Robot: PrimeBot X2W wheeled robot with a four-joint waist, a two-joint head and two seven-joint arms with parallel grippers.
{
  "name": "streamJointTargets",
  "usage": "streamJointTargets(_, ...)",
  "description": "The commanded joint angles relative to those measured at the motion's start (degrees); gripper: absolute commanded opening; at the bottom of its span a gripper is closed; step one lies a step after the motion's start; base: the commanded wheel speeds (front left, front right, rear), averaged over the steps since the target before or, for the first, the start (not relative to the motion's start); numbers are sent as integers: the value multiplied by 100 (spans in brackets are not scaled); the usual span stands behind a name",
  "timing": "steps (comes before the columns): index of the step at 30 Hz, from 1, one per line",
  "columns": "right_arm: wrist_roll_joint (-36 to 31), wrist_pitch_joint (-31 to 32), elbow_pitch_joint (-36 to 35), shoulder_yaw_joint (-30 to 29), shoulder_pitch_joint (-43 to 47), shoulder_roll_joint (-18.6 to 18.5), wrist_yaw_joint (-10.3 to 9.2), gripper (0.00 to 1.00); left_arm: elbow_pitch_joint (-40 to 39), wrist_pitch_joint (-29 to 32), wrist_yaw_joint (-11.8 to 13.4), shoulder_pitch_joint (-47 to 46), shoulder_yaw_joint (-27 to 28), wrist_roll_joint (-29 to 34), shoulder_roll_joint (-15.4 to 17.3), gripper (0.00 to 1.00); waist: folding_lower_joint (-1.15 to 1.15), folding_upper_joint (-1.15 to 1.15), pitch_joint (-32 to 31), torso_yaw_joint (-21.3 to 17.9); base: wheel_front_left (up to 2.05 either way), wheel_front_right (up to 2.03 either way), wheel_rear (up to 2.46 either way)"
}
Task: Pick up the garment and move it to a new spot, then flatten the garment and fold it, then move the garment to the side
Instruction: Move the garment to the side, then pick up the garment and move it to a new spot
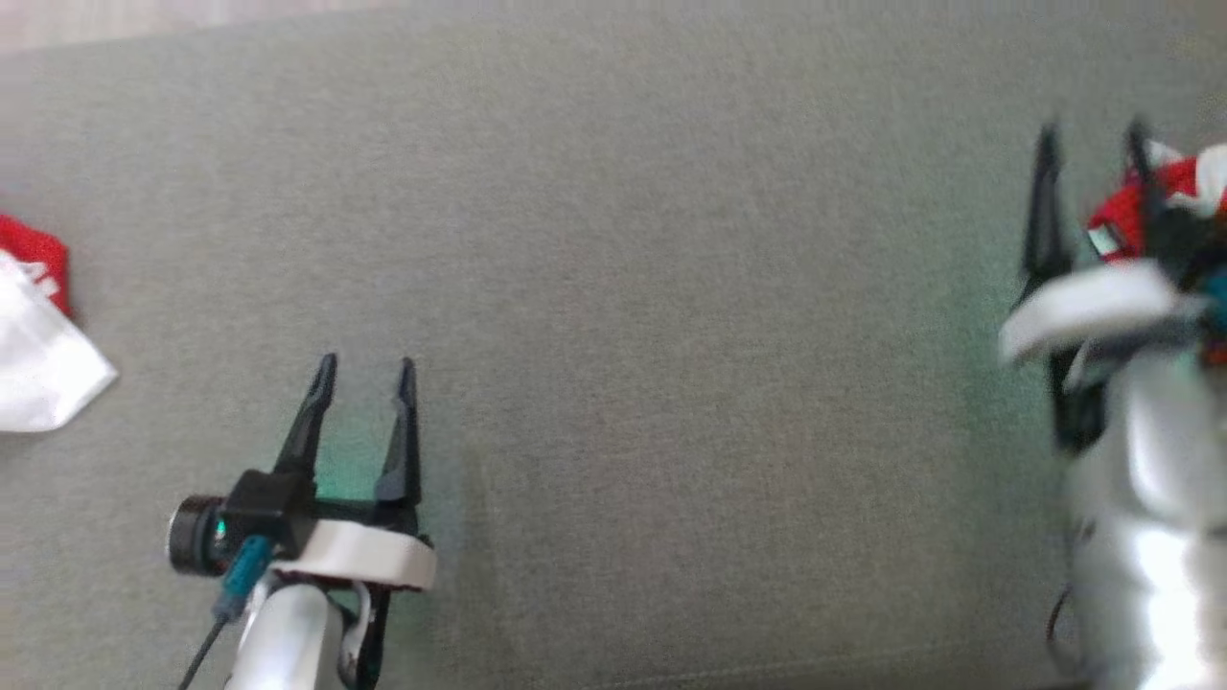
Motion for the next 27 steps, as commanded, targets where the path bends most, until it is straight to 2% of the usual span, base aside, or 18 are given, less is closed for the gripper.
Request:
streamJointTargets(1, 94, -36, -246, 238, 213, 115, -4, 100, -167, -26, 61, 44, 279, -66, 18, 100, 1, 0, -231, 195, 0, 0, 0)
streamJointTargets(6, 448, -36, -414, 513, 1284, 241, -4, 100, -85, -26, 140, 274, 591, -96, 16, 100, 1, 0, -626, 427, 0, 0, 0)
streamJointTargets(11, 992, -36, -512, 851, 1883, 247, -4, 100, -9, -26, 187, 462, 728, -132, 16, 100, 1, 0, -884, 507, 0, 0, 0)
streamJointTargets(27, 1522, -37, -827, 1236, 2542, 248, -4, 100, 19, -26, 358, 1009, 810, -313, 15, 100, 1, 0, -1458, 515, 0, 0, 0)
